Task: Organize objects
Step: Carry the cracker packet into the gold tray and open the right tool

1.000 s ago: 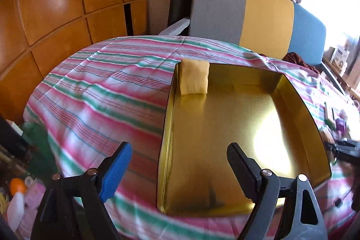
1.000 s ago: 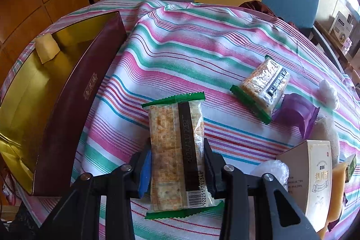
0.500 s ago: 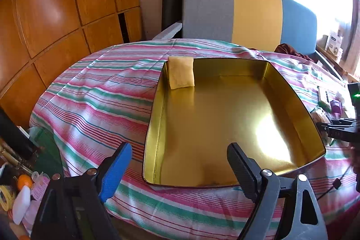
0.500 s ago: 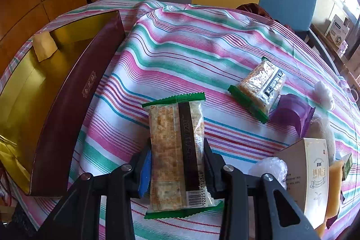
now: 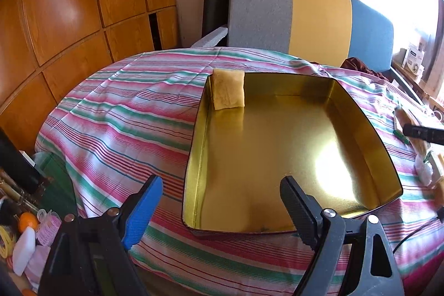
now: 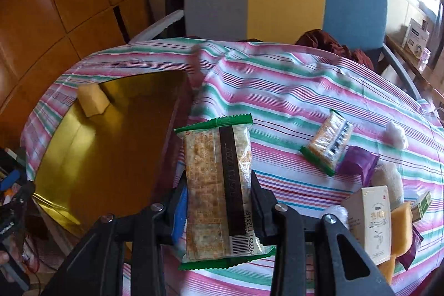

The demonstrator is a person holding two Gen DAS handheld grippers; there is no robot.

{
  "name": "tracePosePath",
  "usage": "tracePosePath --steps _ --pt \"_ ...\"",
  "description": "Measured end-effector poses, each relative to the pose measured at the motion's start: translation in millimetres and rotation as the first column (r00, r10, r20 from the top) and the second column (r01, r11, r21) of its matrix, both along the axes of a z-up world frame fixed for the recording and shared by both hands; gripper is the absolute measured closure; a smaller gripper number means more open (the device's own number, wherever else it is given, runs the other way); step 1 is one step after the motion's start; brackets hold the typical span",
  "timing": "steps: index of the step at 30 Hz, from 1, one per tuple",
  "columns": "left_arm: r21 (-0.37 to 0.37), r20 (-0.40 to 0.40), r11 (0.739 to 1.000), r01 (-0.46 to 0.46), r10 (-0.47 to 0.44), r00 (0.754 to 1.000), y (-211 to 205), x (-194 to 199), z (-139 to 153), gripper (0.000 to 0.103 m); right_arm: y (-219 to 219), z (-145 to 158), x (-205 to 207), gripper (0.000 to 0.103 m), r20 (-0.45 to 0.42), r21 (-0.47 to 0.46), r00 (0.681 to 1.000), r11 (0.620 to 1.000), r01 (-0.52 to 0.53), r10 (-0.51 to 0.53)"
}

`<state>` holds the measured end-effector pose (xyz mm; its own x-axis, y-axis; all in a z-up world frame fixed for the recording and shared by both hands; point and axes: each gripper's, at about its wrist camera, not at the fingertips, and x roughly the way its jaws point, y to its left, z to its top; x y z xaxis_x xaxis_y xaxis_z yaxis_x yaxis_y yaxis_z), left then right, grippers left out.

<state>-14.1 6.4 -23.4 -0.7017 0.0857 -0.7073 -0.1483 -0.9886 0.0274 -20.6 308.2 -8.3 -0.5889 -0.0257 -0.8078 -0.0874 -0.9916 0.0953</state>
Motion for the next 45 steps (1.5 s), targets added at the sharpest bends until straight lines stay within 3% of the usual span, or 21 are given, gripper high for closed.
tracePosePath --steps 8,15,29,33,35,37,39,45 --pt "0.0 0.012 0.999 -0.038 0.038 0.999 -19.0 -3.3 -5.4 0.015 -78.1 -6.0 -28.3 0.065 0.039 -0.072 0.985 0.984 -0.164 0.167" --pt "-0.006 0.02 0.998 -0.066 0.066 0.998 -34.5 -5.4 -7.4 0.015 -127.3 -24.6 -55.5 0.065 0.1 -0.141 0.967 0.965 -0.221 0.236" --pt "0.039 0.053 0.99 -0.133 0.131 0.99 -64.0 -13.1 -14.6 0.013 -185.9 -53.7 -130.5 0.065 0.209 -0.222 0.964 0.968 -0.114 0.161" --pt "0.064 0.066 0.985 -0.16 0.155 0.986 -73.0 -16.8 -16.1 0.013 -196.1 -61.2 -149.7 0.063 0.231 -0.296 0.965 0.954 -0.05 0.123" --pt "0.074 0.066 0.982 -0.171 0.167 0.984 -77.6 -17.8 -15.1 0.013 -197.9 -65.8 -156.3 0.056 0.23 -0.399 0.965 0.917 -0.028 0.13" --pt "0.083 0.066 0.979 -0.184 0.179 0.982 -81.9 -18.5 -14.4 0.013 -198.8 -69.2 -157.2 0.055 0.23 -0.473 0.962 0.881 -0.02 0.145" --pt "0.091 0.07 0.977 -0.192 0.186 0.98 -84.5 -19.4 -15.0 0.013 -198.7 -67.8 -152.8 0.055 0.209 -0.489 0.965 0.872 -0.036 0.157" --pt "0.083 0.066 0.979 -0.188 0.182 0.981 -83.0 -17.9 -14.9 0.013 -191.7 -59.8 -130.0 0.054 0.175 -0.438 0.967 0.894 -0.093 0.186"
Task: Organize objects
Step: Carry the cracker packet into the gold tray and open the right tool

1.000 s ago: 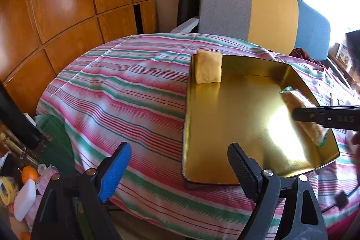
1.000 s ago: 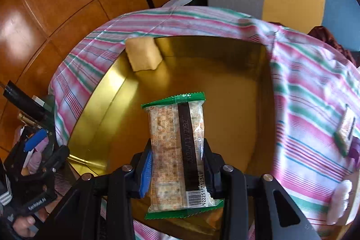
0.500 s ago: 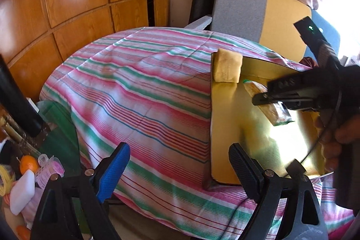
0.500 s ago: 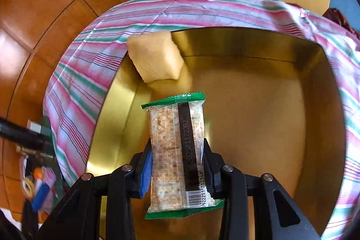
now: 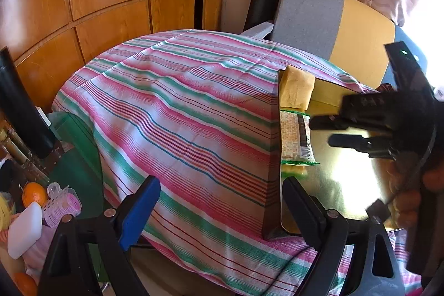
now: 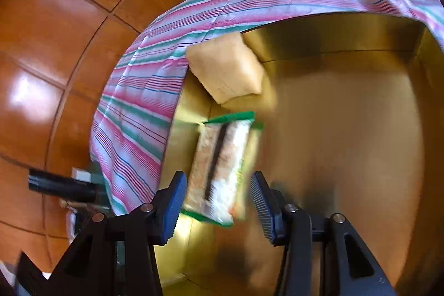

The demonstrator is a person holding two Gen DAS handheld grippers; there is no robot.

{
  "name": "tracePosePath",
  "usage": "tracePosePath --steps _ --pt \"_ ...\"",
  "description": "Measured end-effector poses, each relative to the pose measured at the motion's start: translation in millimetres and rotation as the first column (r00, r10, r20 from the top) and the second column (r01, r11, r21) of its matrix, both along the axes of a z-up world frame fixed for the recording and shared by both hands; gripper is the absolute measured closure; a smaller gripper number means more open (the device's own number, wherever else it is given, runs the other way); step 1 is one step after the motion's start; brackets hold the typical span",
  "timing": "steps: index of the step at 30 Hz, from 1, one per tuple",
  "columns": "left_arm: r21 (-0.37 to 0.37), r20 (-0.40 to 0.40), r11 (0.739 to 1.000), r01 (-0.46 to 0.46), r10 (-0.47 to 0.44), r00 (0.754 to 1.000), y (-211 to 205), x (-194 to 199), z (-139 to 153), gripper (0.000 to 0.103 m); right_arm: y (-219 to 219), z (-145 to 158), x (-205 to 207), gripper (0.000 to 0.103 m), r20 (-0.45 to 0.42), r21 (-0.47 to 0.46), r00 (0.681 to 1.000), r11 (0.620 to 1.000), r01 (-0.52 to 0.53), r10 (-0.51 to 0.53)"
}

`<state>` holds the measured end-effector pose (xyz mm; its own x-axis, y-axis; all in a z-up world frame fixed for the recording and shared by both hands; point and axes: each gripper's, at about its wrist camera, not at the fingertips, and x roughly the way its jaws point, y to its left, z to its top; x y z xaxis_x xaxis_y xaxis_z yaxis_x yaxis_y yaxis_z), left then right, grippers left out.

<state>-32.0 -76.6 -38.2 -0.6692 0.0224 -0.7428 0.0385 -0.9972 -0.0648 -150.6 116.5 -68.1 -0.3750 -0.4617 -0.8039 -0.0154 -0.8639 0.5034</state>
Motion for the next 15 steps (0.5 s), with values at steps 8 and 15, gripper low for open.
tracePosePath --steps 8,15 --pt "-0.016 -0.009 0.999 0.03 -0.03 1.0 9.3 3.2 0.9 0.013 17.8 25.6 48.1 0.041 -0.135 0.207 0.989 0.978 -0.034 0.063" --pt "-0.016 -0.003 0.998 0.062 -0.062 0.998 20.6 7.0 0.6 0.013 43.8 47.1 93.1 0.033 -0.245 0.343 0.965 0.939 -0.001 0.09"
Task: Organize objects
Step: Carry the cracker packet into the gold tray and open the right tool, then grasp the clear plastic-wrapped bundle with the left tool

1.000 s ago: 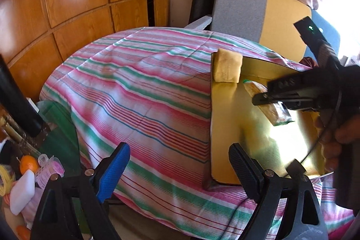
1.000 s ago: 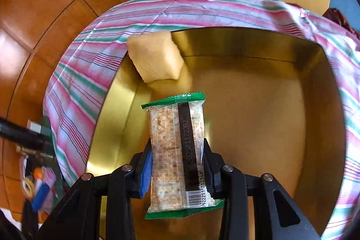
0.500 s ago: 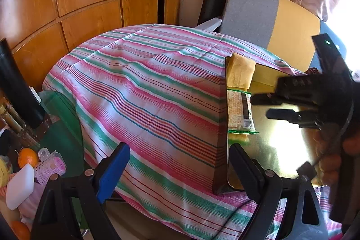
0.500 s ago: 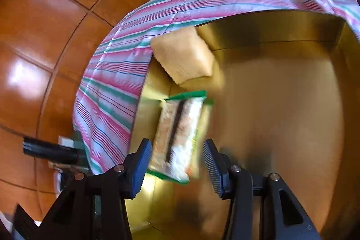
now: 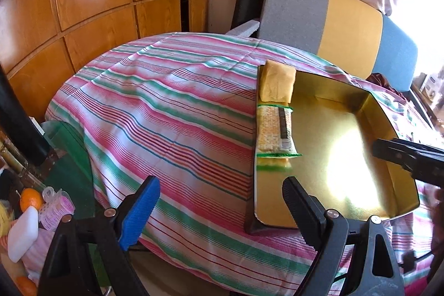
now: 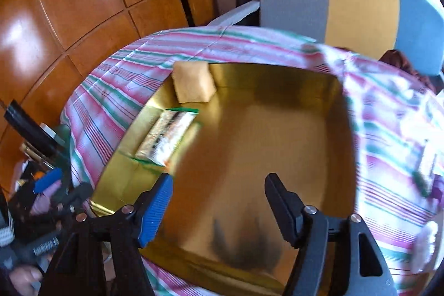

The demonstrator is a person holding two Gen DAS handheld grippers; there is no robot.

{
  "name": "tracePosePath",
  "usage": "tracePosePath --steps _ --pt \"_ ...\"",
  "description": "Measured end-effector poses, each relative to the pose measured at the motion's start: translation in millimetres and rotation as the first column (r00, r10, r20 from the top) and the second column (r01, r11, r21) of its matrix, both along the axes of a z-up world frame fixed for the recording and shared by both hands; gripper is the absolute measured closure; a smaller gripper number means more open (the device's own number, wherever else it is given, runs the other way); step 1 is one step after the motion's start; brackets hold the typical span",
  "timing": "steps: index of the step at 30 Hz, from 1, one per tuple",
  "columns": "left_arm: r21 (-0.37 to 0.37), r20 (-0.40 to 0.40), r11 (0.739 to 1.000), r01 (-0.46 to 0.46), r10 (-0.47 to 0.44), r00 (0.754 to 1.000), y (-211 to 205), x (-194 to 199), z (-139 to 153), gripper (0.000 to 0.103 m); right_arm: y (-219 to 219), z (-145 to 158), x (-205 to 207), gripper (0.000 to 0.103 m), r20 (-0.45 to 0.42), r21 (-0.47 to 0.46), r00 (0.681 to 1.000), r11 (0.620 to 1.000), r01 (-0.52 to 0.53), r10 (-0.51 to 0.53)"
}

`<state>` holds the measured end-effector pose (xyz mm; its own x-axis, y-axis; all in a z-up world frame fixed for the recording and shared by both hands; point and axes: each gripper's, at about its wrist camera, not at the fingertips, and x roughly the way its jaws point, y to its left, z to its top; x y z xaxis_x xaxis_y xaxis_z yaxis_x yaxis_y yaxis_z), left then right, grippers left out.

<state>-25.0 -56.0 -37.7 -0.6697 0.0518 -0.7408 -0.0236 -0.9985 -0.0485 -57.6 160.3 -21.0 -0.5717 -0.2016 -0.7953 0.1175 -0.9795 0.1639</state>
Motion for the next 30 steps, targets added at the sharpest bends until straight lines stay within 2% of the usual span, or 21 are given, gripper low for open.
tracePosePath --steps 7,14,18,24,30 --pt "0.015 -0.015 0.999 0.034 -0.033 0.999 11.6 1.8 3.6 0.013 54.0 4.0 34.6 0.032 -0.014 0.026 0.997 0.997 0.079 -0.079" --pt "0.026 -0.041 0.989 0.144 -0.143 0.989 42.4 0.4 18.6 0.013 139.3 9.5 72.0 0.032 0.001 0.049 0.976 0.975 0.217 -0.217" --pt "0.016 -0.055 0.974 0.225 -0.224 0.973 69.5 1.9 27.6 0.013 205.7 17.9 95.5 0.032 -0.001 0.034 0.932 0.932 0.362 -0.362" --pt "-0.017 -0.066 0.941 0.339 -0.339 0.938 117.6 5.6 39.1 0.013 295.9 6.8 111.5 0.031 0.025 0.038 0.825 0.825 0.564 -0.565" --pt "-0.002 -0.073 0.89 0.456 -0.455 0.888 169.0 10.0 54.8 0.013 334.9 -18.4 116.1 0.031 0.128 -0.129 0.775 0.764 0.632 -0.619"
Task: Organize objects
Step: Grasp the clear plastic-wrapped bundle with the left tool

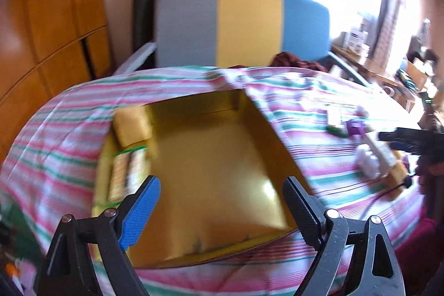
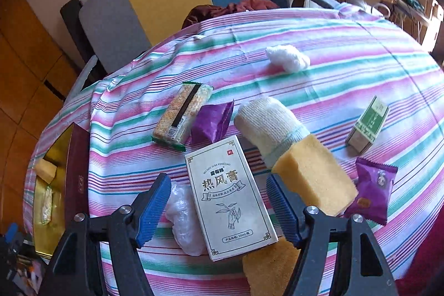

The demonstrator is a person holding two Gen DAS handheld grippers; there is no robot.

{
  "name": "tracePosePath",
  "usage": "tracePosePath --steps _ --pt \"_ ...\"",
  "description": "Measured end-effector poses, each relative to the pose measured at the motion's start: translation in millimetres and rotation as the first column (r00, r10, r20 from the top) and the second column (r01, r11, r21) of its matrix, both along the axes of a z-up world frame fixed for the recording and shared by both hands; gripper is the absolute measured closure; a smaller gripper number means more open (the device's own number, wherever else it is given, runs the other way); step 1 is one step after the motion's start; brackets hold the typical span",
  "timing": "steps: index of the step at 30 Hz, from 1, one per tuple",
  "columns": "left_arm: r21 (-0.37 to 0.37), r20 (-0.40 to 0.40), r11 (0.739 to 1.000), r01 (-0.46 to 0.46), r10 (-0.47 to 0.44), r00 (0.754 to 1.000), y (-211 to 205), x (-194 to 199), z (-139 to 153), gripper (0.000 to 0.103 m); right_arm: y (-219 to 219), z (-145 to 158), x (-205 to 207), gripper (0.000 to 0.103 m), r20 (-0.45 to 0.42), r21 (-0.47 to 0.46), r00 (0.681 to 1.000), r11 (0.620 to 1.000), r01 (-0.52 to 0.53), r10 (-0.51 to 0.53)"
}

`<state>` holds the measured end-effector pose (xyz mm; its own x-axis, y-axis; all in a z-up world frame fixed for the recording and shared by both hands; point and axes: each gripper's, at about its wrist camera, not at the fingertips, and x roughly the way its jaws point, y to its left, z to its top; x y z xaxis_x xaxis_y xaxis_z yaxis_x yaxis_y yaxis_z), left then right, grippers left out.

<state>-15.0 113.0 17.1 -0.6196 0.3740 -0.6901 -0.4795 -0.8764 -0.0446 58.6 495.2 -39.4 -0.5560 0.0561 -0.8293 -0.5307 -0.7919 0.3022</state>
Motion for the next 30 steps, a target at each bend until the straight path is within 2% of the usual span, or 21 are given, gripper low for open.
tracePosePath --steps 5,10,12,14,15,17,22,26,28,29,30 --pt "0.028 0.008 0.989 0.148 -0.148 0.989 64.1 2.9 10.6 0.013 8.2 6.7 12.0 0.031 -0.056 -0.05 0.997 0.998 0.041 -0.044" --pt "0.043 0.064 0.957 0.285 -0.288 0.956 135.6 3.1 0.6 0.014 20.3 12.1 22.7 0.028 -0.116 -0.108 0.988 0.99 0.088 -0.1" --pt "0.041 0.102 0.945 0.325 -0.328 0.939 163.3 1.7 -6.8 0.022 21.1 13.5 22.6 0.028 -0.122 -0.108 0.988 0.99 0.085 -0.098" --pt "0.06 0.162 0.927 0.371 -0.376 0.912 191.6 -0.8 -16.6 0.032 20.3 15.6 22.5 0.027 -0.133 -0.111 0.987 0.991 0.076 -0.09" --pt "0.06 0.18 0.921 0.385 -0.389 0.904 202.8 -2.1 -22.1 0.034 19.8 16.3 22.4 0.027 -0.136 -0.11 0.987 0.991 0.07 -0.085" --pt "0.062 0.228 0.91 0.41 -0.413 0.882 226.4 -4.0 -34.5 0.045 19.3 17.2 22.3 0.027 -0.14 -0.107 0.987 0.992 0.064 -0.079" --pt "0.138 0.348 0.896 0.421 -0.442 0.827 261.3 -4.9 -63.6 0.047 20.0 19.6 23.1 0.027 -0.158 -0.112 0.985 0.992 0.057 -0.074" --pt "0.162 0.393 0.896 0.414 -0.443 0.806 282.4 -2.8 -83.4 0.049 21.6 18.1 21.9 0.027 -0.157 -0.127 0.985 0.991 0.052 -0.071" --pt "0.145 0.404 0.897 0.418 -0.439 0.802 289.5 -1.3 -95.3 0.06 21.3 17.4 21.1 0.027 -0.155 -0.125 0.986 0.991 0.047 -0.067" --pt "0.159 0.41 0.896 0.415 -0.442 0.798 287.8 -1.5 -99.9 0.066 21.1 16.9 20.5 0.027 -0.153 -0.123 0.986 0.991 0.044 -0.063" --pt "0.167 0.408 0.896 0.411 -0.442 0.799 284.3 -1.5 -103.9 0.066 20.9 16.1 19.8 0.027 -0.15 -0.125 0.987 0.991 0.039 -0.058"
